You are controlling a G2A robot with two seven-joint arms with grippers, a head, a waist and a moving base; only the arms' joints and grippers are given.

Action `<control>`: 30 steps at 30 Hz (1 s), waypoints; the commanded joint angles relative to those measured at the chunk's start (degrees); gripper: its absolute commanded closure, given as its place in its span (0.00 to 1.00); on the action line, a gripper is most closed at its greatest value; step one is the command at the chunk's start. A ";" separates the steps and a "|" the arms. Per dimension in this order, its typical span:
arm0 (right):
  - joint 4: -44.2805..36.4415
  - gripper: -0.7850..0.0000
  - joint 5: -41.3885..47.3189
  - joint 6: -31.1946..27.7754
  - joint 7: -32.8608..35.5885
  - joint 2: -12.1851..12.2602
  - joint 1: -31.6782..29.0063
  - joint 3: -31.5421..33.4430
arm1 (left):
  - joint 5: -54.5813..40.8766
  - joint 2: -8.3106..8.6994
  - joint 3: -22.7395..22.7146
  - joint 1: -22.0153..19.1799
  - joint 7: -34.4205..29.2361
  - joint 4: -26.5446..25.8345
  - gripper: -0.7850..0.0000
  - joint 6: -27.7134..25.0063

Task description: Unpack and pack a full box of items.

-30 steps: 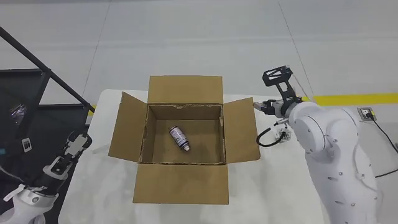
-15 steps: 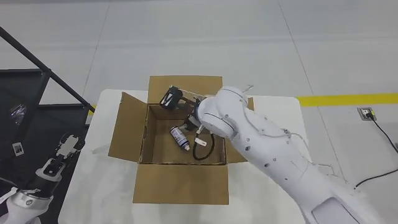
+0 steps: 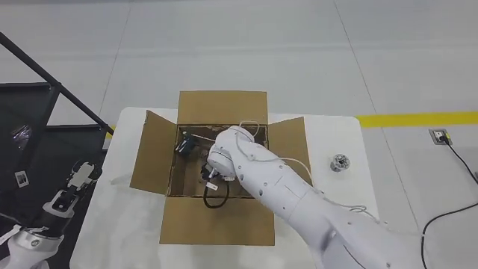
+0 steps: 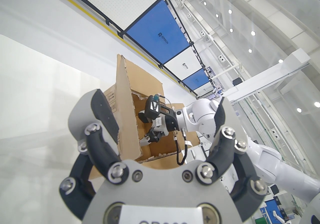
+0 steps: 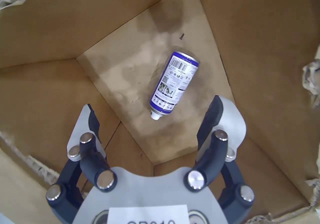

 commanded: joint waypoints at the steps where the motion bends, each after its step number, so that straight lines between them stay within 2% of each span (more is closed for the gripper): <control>1: 4.27 0.00 0.23 1.47 -1.26 -1.69 0.23 -0.31 | 0.00 0.00 0.00 0.00 0.00 0.00 0.00 0.00; 3: 6.91 0.00 0.90 1.64 -2.63 -3.23 0.03 -0.35 | 0.00 0.00 0.00 0.00 0.00 0.00 0.00 0.00; 8: 12.96 0.00 -1.90 8.11 -5.81 -6.20 -0.13 -1.49 | 0.00 0.00 0.00 0.00 0.00 0.00 0.00 0.00; 11: 15.19 0.00 -2.21 9.57 -7.09 -7.50 -0.48 -1.49 | 0.00 0.00 0.00 0.00 0.00 0.00 0.00 0.00; 12: 15.61 0.03 -2.32 9.84 -7.59 -7.89 -0.71 -1.50 | 0.00 0.00 0.00 0.00 0.00 0.00 0.00 0.00; 14: 17.05 0.16 -2.29 10.37 -8.75 -8.45 -0.89 -1.30 | 0.00 0.00 0.00 0.00 0.00 0.00 0.00 0.00; 15: 17.52 0.19 -2.46 10.66 -9.22 -8.70 -1.02 -1.28 | 0.00 0.00 0.00 0.00 0.00 0.00 0.00 0.00; 17: 18.32 0.38 -2.09 10.86 -10.02 -8.95 -1.26 -0.98 | 0.00 0.00 0.00 0.00 0.00 0.00 0.00 0.00; 20: 18.32 0.47 -2.09 10.86 -10.02 -8.95 -1.26 -0.98 | 0.00 0.00 0.00 0.00 0.00 0.00 0.00 0.00; 24: 18.32 0.52 -2.09 10.86 -10.02 -8.95 -1.26 -0.98 | 0.00 0.00 0.00 0.00 0.00 0.00 0.00 0.00; 30: 18.32 0.51 -2.09 10.86 -10.02 -8.95 -1.26 -0.98 | 0.00 0.00 0.00 0.00 0.00 0.00 0.00 0.00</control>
